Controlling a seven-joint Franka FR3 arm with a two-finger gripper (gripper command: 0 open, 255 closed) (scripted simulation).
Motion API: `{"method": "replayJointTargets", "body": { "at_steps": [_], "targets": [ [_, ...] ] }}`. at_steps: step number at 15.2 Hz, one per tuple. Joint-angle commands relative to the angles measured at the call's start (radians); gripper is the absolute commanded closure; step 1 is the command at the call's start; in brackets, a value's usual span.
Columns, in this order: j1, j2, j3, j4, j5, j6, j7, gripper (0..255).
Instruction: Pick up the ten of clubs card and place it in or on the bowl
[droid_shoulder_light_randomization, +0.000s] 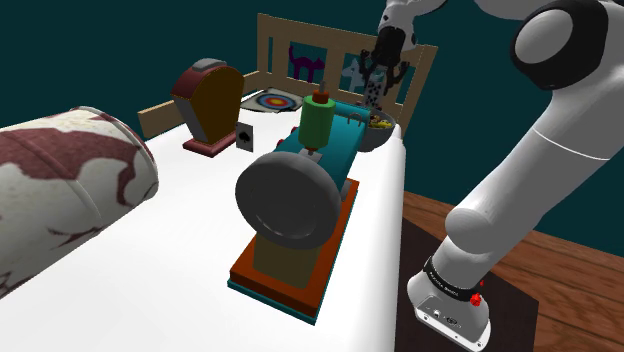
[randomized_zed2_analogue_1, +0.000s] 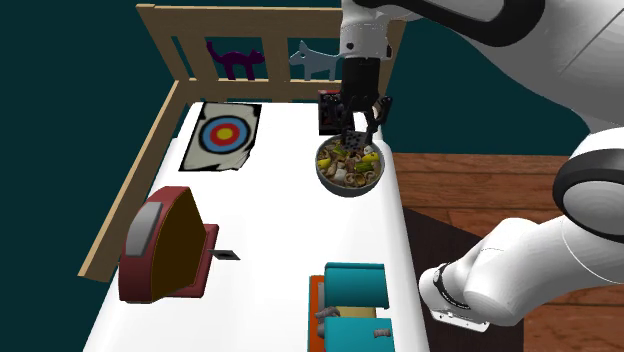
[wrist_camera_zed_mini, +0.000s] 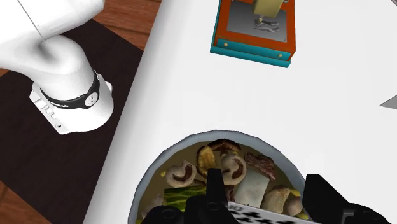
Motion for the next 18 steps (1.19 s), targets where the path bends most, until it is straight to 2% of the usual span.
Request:
{"method": "replayJointTargets", "body": {
  "at_steps": [1, 10, 11, 16, 18],
  "targets": [
    [0.001, -0.007, 0.002, -0.034, -0.006, 0.026, -0.01, 255],
    [0.001, -0.011, 0.003, -0.059, -0.01, 0.046, -0.018, 255],
    [0.001, -0.011, 0.003, -0.059, -0.01, 0.046, -0.018, 0],
    [0.001, -0.011, 0.003, -0.059, -0.01, 0.046, -0.018, 0],
    [-0.011, 0.044, -0.014, 0.057, -0.003, -0.023, -0.019, 0]
  ]
}}
